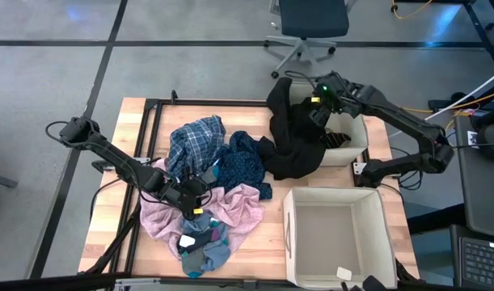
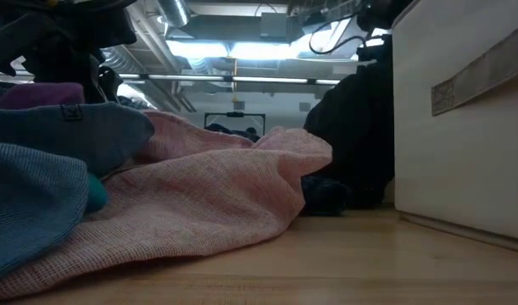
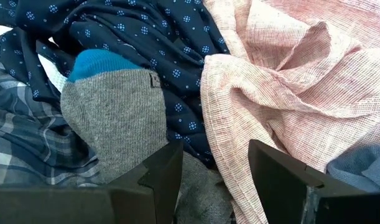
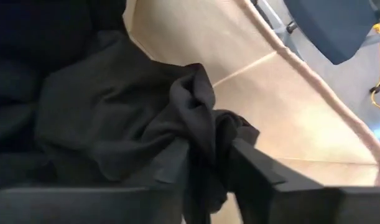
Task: Sort clothes
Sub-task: Put the black shirt into the top laundry organizer
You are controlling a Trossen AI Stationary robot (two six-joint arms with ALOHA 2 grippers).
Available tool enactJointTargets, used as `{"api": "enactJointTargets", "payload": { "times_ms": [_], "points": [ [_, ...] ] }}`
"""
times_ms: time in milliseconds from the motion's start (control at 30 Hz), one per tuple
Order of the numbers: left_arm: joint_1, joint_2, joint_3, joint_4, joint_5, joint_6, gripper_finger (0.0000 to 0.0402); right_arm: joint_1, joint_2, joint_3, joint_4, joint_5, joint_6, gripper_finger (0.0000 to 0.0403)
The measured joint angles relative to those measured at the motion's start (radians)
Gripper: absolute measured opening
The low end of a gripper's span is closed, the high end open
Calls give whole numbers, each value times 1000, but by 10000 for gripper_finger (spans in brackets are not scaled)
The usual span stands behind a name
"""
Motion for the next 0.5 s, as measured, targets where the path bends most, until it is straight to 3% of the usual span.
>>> {"api": "enactJointTargets", "payload": {
  "times_ms": [267,500],
  "points": [
    [0,0,0,0,0,16,172,2,3,193,-171,-50,3,253],
    [0,0,0,0,0,16,172,119,2,355,-170,-242,6,302]
  ]
}}
